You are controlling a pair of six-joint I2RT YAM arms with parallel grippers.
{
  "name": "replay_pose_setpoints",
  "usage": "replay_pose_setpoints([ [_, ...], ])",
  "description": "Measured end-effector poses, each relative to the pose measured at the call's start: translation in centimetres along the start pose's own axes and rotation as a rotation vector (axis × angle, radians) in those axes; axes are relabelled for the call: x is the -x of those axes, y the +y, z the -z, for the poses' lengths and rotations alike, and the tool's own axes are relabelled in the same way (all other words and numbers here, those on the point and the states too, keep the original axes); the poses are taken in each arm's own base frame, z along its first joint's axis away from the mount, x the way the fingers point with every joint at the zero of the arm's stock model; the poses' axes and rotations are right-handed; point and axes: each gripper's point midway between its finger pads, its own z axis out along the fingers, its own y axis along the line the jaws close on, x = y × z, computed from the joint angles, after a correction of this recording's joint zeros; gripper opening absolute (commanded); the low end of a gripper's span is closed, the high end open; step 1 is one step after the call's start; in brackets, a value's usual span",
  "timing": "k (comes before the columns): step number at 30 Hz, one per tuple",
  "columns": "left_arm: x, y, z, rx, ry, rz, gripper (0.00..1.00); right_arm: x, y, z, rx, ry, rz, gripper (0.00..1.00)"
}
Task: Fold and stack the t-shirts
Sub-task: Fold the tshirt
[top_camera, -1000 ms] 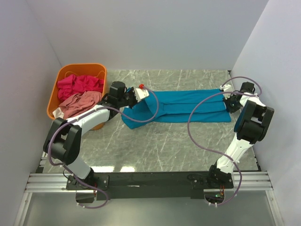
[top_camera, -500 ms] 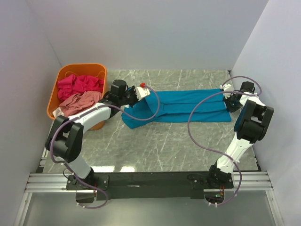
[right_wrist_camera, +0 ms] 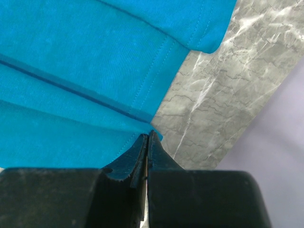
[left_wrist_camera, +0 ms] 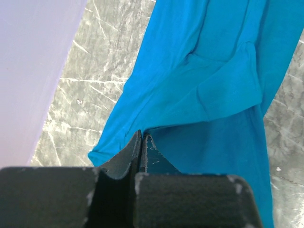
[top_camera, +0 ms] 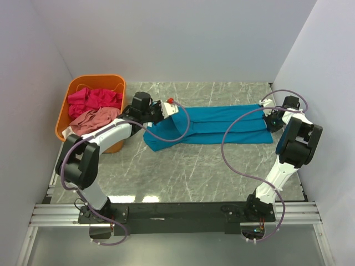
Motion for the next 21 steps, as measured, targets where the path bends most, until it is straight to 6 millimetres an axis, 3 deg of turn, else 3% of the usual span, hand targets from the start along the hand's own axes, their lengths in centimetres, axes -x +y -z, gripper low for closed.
replay_pose_setpoints([
  [12,1.8,1.8,-2.0,-0.035,-0.031,-0.065,0.0,0.0,0.0,0.0,-0.001,0.002,-0.001,0.01],
  [21,1.0,0.3,-4.6,-0.115,0.002,-0.099,0.0,0.0,0.0,0.0,-0.002,0.003,-0.001,0.01],
])
